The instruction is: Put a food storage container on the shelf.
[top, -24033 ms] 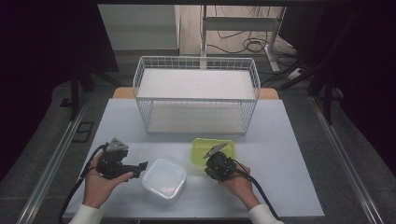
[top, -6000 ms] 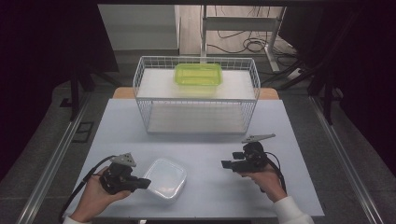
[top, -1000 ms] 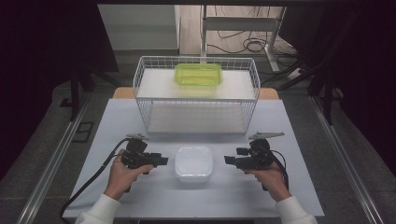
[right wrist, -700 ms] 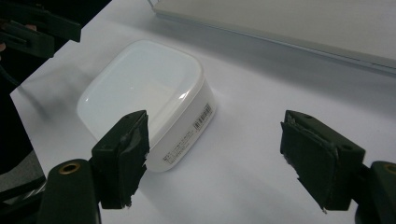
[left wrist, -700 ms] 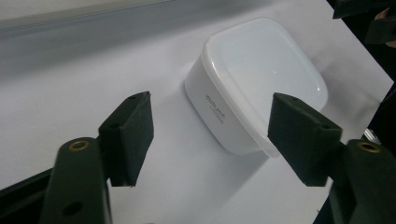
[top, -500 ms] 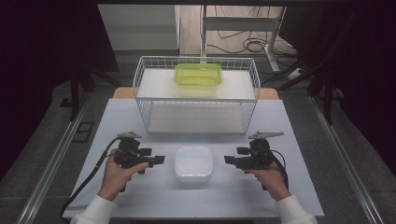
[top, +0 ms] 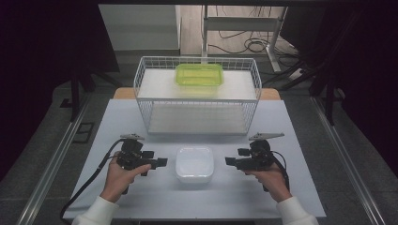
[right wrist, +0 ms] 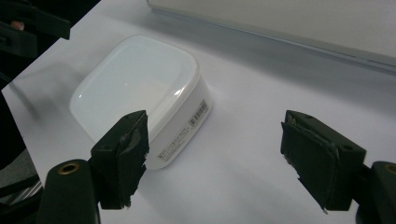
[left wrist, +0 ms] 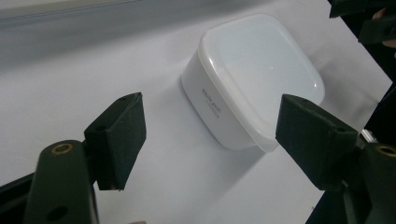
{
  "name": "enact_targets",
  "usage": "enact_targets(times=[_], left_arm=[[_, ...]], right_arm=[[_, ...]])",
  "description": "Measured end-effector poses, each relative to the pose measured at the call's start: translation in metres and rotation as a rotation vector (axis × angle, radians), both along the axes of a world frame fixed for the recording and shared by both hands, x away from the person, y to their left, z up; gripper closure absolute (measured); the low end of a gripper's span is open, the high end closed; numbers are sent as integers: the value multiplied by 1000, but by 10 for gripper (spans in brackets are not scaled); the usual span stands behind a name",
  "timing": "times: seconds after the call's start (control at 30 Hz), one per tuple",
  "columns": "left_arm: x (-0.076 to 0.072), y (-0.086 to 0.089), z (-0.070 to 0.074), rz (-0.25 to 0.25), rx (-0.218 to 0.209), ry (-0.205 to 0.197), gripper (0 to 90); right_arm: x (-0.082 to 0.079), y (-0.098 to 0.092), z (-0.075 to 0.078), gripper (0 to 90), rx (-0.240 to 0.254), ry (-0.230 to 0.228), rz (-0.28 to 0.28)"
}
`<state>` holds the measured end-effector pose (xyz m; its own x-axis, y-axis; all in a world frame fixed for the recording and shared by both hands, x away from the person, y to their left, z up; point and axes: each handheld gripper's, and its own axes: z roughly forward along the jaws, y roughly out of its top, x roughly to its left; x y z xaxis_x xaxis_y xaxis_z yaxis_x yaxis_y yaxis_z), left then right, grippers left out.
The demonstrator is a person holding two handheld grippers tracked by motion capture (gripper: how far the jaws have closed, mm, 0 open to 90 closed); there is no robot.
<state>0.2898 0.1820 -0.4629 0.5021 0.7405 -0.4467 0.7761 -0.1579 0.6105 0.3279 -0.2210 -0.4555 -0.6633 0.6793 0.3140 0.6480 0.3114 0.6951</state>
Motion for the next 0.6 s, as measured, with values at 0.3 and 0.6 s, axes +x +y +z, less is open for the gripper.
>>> enact_targets(times=[0.3,0.6], left_arm=[[5,-7,-7,3,-58,41,250],[10,-15,-15,-4,-106,96,279]], right_arm=[[-4,5,-2,233,2,42,-14],[-7,12,-5,299,81,60,-39]])
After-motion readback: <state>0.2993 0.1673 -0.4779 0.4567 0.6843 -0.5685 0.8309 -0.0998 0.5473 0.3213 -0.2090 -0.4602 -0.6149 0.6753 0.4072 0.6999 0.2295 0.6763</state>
